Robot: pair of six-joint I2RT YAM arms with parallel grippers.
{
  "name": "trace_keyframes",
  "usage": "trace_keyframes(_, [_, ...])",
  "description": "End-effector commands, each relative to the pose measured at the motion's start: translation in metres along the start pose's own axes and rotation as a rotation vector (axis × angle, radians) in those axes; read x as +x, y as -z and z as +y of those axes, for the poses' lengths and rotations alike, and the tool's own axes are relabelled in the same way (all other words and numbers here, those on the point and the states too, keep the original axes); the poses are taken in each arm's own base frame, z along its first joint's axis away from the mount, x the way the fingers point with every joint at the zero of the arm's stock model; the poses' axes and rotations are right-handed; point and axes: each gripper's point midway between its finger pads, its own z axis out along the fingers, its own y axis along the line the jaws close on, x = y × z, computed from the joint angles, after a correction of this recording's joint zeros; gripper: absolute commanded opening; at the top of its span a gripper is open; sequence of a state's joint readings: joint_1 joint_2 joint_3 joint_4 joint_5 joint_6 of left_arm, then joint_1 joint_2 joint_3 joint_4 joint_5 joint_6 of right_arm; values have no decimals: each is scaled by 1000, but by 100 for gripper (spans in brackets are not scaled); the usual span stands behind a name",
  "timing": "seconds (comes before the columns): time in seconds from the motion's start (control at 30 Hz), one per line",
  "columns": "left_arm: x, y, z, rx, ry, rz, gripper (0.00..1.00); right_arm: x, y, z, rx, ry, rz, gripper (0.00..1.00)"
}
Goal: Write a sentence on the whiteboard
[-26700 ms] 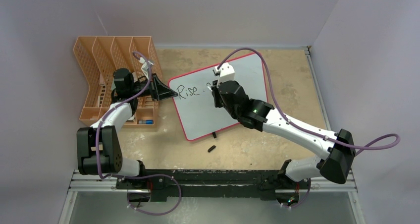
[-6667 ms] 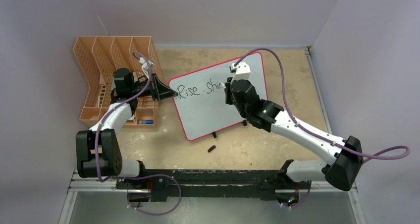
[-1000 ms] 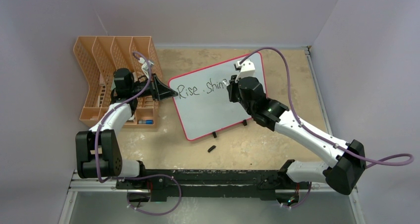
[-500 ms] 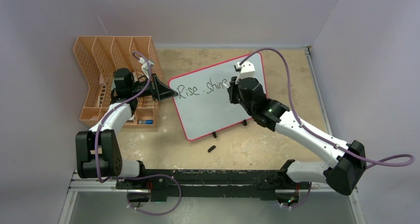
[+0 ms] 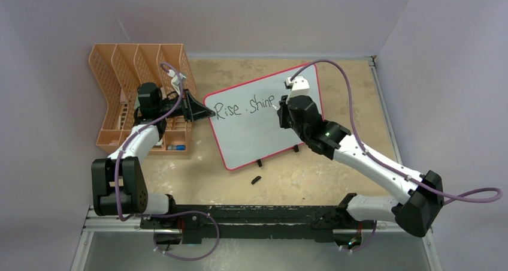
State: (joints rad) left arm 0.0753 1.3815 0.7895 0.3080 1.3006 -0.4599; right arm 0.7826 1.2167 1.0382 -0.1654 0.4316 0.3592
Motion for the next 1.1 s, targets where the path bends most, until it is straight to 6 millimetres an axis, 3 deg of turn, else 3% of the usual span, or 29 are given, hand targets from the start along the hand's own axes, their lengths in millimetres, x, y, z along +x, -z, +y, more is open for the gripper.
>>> trace_keyframes(0.0, [-11,-3,-4,-3,-76,-10,0,4,1,-14,65,-5,1,0])
trace_keyframes(0.33, [-11,-3,-5,-1,-78,-10,0,-8,4,-22,105,-35,-53,0])
trace_keyframes(0.67, [-11,-3,-5,-3,-78,-10,0,-27,17,-9,10,-46,-110,0])
trace_keyframes(1.07, [-12,-2,-5,-4,-79,-10,0,-28,29,-29,82,-34,-132,0])
